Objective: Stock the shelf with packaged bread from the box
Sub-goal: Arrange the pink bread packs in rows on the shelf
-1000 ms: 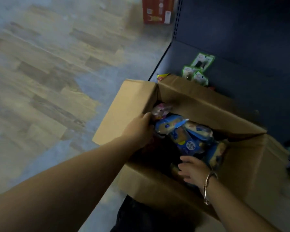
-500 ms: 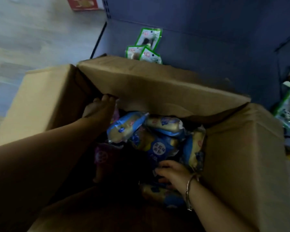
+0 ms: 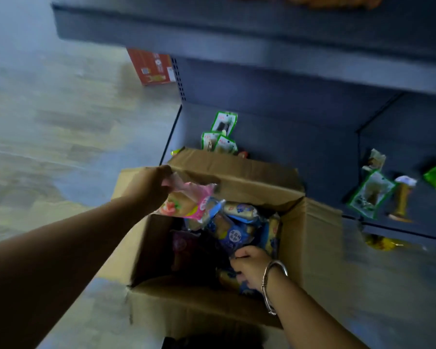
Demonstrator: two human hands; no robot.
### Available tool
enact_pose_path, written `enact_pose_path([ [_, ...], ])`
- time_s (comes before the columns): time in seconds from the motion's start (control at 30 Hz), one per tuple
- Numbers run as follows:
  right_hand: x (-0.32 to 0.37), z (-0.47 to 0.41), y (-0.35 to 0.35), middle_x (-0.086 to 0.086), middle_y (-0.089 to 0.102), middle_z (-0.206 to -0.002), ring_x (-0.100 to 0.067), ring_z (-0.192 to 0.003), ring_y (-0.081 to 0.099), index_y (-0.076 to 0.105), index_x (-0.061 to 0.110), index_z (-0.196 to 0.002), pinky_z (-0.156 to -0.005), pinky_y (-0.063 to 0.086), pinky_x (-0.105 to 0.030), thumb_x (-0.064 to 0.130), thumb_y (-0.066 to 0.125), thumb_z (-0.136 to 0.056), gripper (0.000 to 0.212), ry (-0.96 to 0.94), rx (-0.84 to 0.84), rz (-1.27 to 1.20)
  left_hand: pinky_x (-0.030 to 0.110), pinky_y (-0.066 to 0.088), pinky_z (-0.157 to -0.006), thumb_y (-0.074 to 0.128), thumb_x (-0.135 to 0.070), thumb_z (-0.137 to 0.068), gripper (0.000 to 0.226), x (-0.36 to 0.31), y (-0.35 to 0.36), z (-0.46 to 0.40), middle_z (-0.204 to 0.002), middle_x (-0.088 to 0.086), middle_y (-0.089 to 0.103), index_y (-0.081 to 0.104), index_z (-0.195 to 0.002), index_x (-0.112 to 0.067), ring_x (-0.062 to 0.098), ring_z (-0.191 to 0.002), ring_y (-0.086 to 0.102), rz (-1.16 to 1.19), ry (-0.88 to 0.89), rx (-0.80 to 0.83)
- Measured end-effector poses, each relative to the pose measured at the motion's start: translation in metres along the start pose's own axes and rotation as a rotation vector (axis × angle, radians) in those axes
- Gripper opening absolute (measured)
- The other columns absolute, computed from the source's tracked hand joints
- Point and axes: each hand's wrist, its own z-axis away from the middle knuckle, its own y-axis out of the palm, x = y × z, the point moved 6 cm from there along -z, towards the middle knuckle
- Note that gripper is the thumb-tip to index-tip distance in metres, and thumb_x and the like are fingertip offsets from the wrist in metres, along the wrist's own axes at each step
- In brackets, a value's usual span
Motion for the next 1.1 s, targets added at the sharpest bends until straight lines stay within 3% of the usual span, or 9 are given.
enact_pose_path([
  [0.13, 0.059, 0.090, -0.028, -0.007, 0.041, -0.074, -0.013, -0.054, 0.036, 0.047, -0.010, -0.122, -0.040, 0.034, -0.014, 0.001, 0.048, -0.091, 0.033, -0.033, 0.004, 0.009, 0.029, 0.039, -0.065, 0.068, 0.003, -0.075, 0.020, -0.052, -0.091, 0.035, -0.077, 0.018, 0.060, 0.056, -0.066, -0.010, 0.023, -0.077, 0.058, 0.077, 0.010, 0.003],
  [0.3, 0.150, 0.204, -0.065, 0.000, 0.045, -0.068, -0.010, -0.056, 0.042, 0.050, 0.014, -0.081, -0.050, 0.038, -0.019, 0.005, 0.053, -0.090, 0.013, -0.146, -0.055, 0.067, 0.018, 0.039, -0.050, 0.055, 0.016, -0.075, 0.038, -0.138, -0.203, 0.083, -0.057, 0.005, 0.055, 0.055, -0.055, -0.016, 0.017, -0.058, 0.049, 0.200, -0.021, 0.064],
  [0.37, 0.179, 0.255, -0.072, -0.005, 0.047, -0.070, -0.014, -0.059, 0.046, 0.055, 0.010, -0.094, -0.047, 0.037, -0.018, 0.007, 0.053, -0.091, 0.005, -0.152, -0.024, 0.096, 0.018, 0.040, -0.048, 0.050, 0.016, -0.076, 0.037, -0.169, -0.241, 0.100, -0.045, -0.003, 0.054, 0.056, -0.053, -0.013, 0.019, -0.053, 0.048, 0.228, -0.038, 0.107],
  [0.43, 0.202, 0.299, -0.071, -0.015, 0.059, -0.095, -0.024, -0.086, 0.060, 0.049, 0.008, -0.125, -0.066, 0.048, -0.026, 0.021, 0.059, -0.089, 0.040, -0.162, 0.035, 0.154, 0.026, 0.039, -0.057, 0.053, 0.005, -0.072, 0.019, -0.200, -0.274, 0.118, -0.051, 0.006, 0.057, 0.058, -0.058, -0.007, 0.025, -0.057, 0.050, 0.224, -0.053, 0.142],
  [0.5, 0.220, 0.333, -0.073, -0.010, 0.057, -0.126, -0.028, -0.114, 0.055, 0.049, 0.017, -0.127, -0.092, 0.048, -0.037, 0.039, 0.071, -0.075, 0.061, -0.186, 0.093, 0.173, 0.030, 0.037, -0.059, 0.055, 0.002, -0.072, 0.007, -0.231, -0.303, 0.132, -0.072, 0.019, 0.057, 0.061, -0.073, 0.000, 0.028, -0.064, 0.051, 0.229, -0.032, 0.177],
  [0.6, 0.252, 0.382, -0.084, 0.002, 0.060, -0.093, -0.012, -0.081, 0.055, 0.058, 0.027, -0.084, -0.069, 0.043, -0.022, 0.029, 0.066, -0.084, 0.009, -0.300, 0.165, 0.066, 0.027, 0.040, -0.055, 0.047, 0.009, -0.079, 0.013, -0.275, -0.347, 0.152, -0.077, 0.018, 0.058, 0.059, -0.078, 0.005, 0.028, -0.065, 0.053, 0.262, 0.036, 0.213],
  [0.67, 0.270, 0.408, -0.093, 0.003, 0.055, -0.078, -0.008, -0.067, 0.050, 0.053, 0.024, -0.074, -0.067, 0.044, -0.021, 0.012, 0.060, -0.089, 0.020, -0.404, 0.146, 0.047, 0.032, 0.037, -0.062, 0.045, 0.014, -0.076, 0.017, -0.296, -0.373, 0.167, -0.083, 0.014, 0.052, 0.059, -0.085, 0.010, 0.026, -0.075, 0.048, 0.244, 0.095, 0.186],
  [0.9, 0.296, 0.473, -0.115, -0.007, 0.058, -0.069, -0.014, -0.057, 0.058, 0.057, 0.012, -0.075, -0.060, 0.051, -0.025, -0.002, 0.060, -0.085, 0.017, -0.563, 0.069, -0.064, 0.027, 0.041, -0.056, 0.045, 0.022, -0.075, 0.041, -0.336, -0.415, 0.213, -0.074, 0.007, 0.055, 0.062, -0.079, -0.015, 0.015, -0.060, 0.055, 0.290, 0.210, 0.145],
  [1.1, 0.339, 0.522, -0.154, -0.006, 0.063, -0.070, -0.009, -0.053, 0.061, 0.059, 0.004, -0.096, -0.052, 0.052, -0.017, 0.001, 0.067, -0.081, 0.017, -0.724, -0.106, -0.126, 0.019, 0.049, -0.064, 0.056, -0.005, -0.087, 0.016, -0.385, -0.454, 0.225, -0.078, -0.003, 0.066, 0.063, -0.085, -0.018, 0.010, -0.072, 0.060, 0.355, 0.314, 0.185],
])
